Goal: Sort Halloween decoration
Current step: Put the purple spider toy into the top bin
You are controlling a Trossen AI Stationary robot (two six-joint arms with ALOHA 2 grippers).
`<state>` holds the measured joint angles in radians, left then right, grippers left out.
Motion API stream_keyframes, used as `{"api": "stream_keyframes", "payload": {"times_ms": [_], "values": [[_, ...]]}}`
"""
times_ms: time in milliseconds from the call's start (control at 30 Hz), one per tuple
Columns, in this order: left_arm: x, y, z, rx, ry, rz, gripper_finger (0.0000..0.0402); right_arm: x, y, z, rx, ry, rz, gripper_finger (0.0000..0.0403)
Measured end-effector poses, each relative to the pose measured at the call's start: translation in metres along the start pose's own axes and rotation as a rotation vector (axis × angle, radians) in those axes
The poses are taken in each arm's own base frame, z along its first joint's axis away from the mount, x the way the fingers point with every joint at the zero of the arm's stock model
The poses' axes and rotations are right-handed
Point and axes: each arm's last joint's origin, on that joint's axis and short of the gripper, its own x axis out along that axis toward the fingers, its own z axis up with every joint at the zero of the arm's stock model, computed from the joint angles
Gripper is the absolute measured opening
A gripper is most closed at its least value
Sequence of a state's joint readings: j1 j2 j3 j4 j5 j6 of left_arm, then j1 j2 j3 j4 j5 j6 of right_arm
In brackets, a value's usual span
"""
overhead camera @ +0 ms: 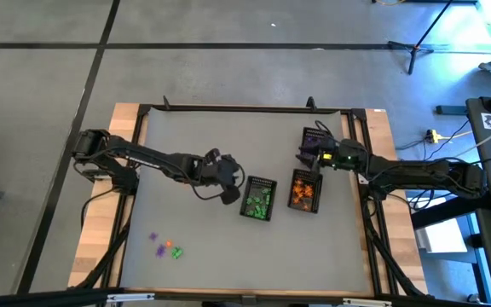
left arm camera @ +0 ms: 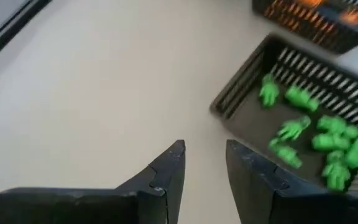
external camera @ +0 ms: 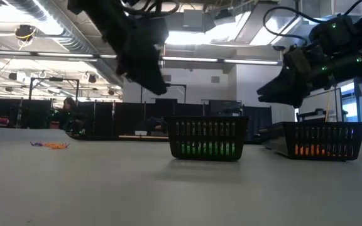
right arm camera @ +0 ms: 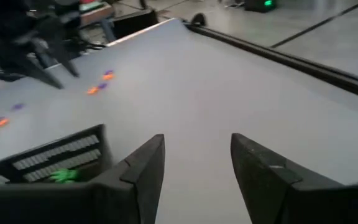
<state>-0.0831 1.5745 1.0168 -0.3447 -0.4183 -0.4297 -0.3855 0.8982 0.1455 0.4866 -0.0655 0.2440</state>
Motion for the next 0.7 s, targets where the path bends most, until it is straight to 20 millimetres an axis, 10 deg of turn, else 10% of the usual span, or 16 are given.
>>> {"api": "stream_keyframes", "payload": {"times_ms": [700], "values": [[-0.008,0.047,-0.104,-0.289,0.056,0.145,0.0109,-0.001,0.021,0.005,-0.053,-0.066,0.177,0.0184]]}}
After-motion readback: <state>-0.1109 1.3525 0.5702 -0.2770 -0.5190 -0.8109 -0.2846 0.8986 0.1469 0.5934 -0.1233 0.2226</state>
